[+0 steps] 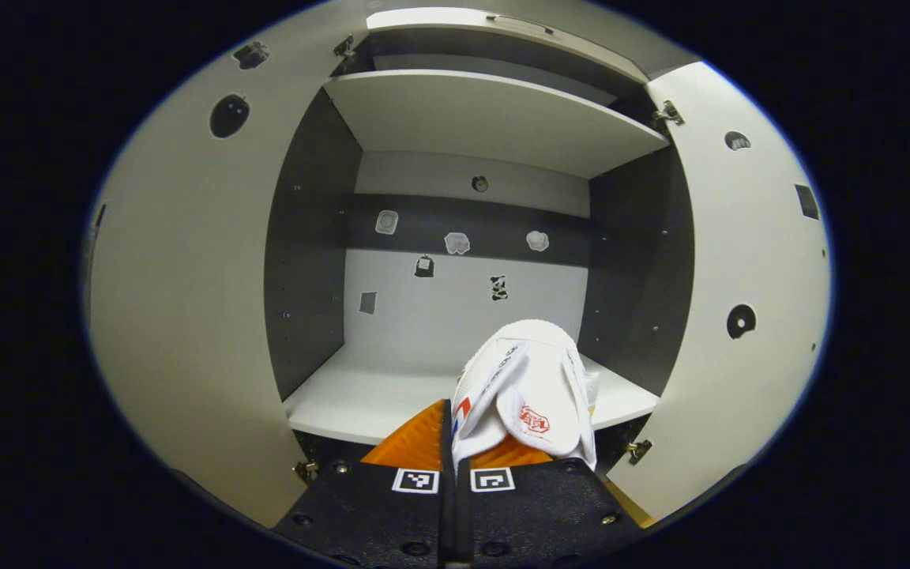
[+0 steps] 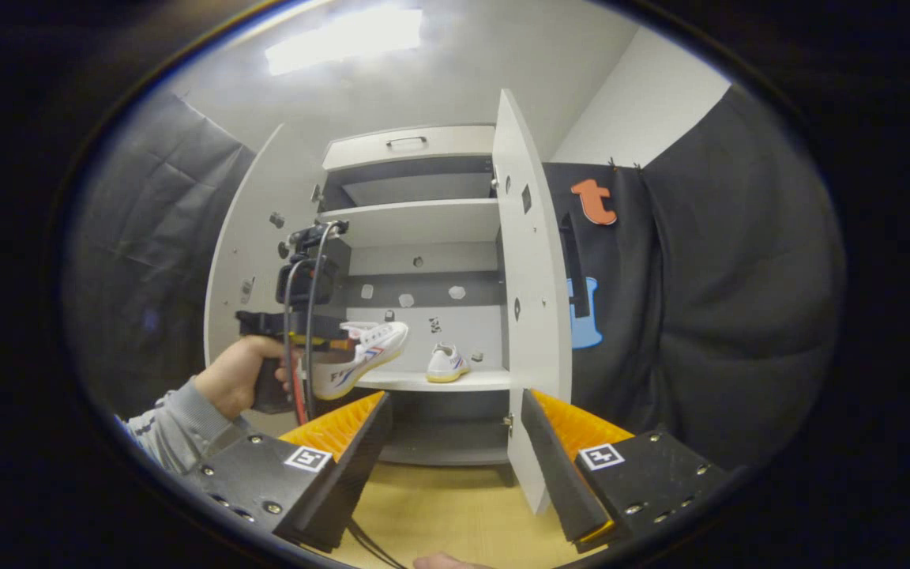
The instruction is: Grab one shoe with the right hand and put it into the shoe cabinet, grab the other shoe with the left hand and put it into the shoe cabinet; then close the right door with the right hand and the left door with the left hand.
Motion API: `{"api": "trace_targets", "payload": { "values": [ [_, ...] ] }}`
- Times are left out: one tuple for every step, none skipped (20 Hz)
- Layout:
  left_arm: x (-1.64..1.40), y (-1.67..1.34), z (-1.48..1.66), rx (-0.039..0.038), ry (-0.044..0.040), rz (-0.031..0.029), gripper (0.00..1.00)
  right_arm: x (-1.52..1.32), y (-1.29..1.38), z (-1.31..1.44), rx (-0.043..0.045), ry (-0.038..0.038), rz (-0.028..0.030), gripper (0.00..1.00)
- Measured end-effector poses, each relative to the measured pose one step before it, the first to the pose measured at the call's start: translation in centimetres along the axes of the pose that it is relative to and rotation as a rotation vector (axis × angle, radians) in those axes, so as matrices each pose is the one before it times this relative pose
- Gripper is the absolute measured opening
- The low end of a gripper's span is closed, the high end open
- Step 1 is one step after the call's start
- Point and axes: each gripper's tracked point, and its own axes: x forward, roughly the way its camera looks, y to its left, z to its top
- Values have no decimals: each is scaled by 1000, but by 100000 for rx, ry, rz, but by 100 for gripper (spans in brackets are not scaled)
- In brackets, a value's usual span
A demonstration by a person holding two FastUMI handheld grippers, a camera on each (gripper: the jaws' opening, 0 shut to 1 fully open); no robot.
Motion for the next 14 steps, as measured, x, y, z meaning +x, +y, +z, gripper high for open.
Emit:
{"api": "trace_targets", "payload": {
  "values": [
    [1509,270,436,-557,967,2055,0,9,-283,-12,1195,240,542,98],
    [1865,249,571,0,881,2119,0,-43,-266,229,1512,-581,30,98],
    [1672,275,793,-29,-863,1395,0,-56,-190,219,1108,-701,387,98],
    [1837,235,381,-2377,1061,1882,1,-109,-112,159,1035,-607,56,98],
    [1479,167,65,-2081,1772,1523,0,-175,-211,-58,546,-312,36,98],
    [1321,439,110,-600,1903,1918,1,-88,-89,-3,67,-82,251,98],
    [1290,710,222,474,978,3259,0,-249,-45,-114,-230,-102,462,98],
    [1073,836,581,4074,-1284,3503,0,-102,-69,-36,-417,-64,364,98],
    [900,637,252,3448,-1360,2509,0,-98,-106,-109,-637,12,328,98],
    [928,327,413,2830,-2132,-201,0,-37,-74,-202,-834,233,239,98],
    [469,291,-87,1451,-881,143,0,-1,-167,-182,-568,181,-200,98],
    [518,657,-35,-628,-327,1180,0,62,-113,-37,-275,-27,-237,98],
    [519,710,-355,-21,76,1220,0,20,96,75,115,-414,235,98],
    [527,471,-329,-107,488,1290,0,-10,116,-62,189,-96,554,98]
  ]
}}
